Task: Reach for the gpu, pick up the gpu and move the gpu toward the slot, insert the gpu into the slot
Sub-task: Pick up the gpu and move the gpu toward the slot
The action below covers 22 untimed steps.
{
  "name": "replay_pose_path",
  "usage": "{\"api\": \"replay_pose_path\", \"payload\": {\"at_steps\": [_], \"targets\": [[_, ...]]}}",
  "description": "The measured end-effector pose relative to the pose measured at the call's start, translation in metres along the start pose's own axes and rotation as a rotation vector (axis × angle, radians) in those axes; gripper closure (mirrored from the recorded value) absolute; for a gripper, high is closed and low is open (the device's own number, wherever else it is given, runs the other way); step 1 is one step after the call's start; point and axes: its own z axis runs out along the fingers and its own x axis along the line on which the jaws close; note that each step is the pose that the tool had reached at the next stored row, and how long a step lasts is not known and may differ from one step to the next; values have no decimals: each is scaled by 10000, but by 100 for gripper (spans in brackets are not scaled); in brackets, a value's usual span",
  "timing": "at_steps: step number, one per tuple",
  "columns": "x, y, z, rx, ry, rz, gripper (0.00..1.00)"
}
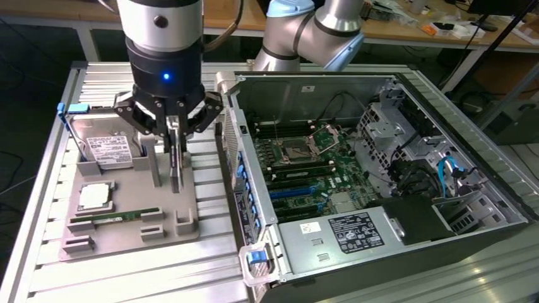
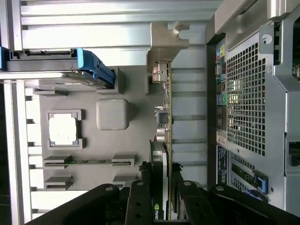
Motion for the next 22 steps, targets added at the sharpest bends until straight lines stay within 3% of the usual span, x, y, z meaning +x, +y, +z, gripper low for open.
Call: {"api": "replay_pose_path", "payload": {"at_steps": [22], "targets": [[2, 18, -892, 1, 1, 0, 73]]}}
